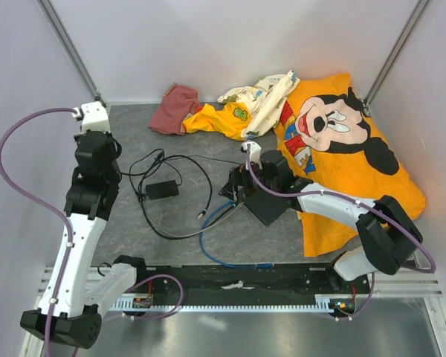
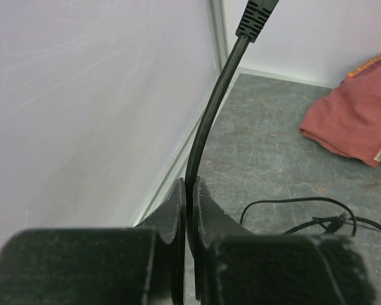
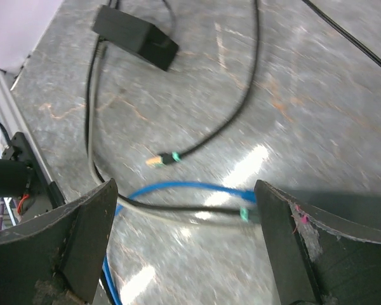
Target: Insert the plug into the switch port
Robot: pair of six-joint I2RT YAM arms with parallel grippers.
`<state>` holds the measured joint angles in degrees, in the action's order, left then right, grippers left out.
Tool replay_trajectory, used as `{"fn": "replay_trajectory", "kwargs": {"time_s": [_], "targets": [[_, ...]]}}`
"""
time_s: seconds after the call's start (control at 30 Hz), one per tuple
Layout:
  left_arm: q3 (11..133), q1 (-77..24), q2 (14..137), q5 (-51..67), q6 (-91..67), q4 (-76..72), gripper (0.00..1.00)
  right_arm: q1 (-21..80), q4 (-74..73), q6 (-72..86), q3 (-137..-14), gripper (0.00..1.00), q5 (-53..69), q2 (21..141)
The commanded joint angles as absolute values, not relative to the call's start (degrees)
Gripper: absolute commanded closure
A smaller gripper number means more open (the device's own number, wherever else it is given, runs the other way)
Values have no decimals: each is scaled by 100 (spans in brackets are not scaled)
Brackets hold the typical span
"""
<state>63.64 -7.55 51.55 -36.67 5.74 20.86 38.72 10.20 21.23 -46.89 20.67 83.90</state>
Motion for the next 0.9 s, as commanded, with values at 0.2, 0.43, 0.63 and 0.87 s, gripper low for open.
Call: {"fn": "replay_trajectory", "kwargs": {"time_s": [0.2,0.43,0.63,0.87], "targets": [[5951,-1512,5283,-2558,290,2549,97,4517,2399,1275,-6053,21,2294,9904],[5704,-1512,5027,-2540,264,2461,97,4649,2505,730,-7381,31,2346,11432],[5599,-1512,5001,-2549,290,2408,97,4772,2627,659,-8357,31,2092,12391],[5537,-1512,5019,-2487,281,2399,98,4772,2759,843,-9157,43,1898,13104]]}}
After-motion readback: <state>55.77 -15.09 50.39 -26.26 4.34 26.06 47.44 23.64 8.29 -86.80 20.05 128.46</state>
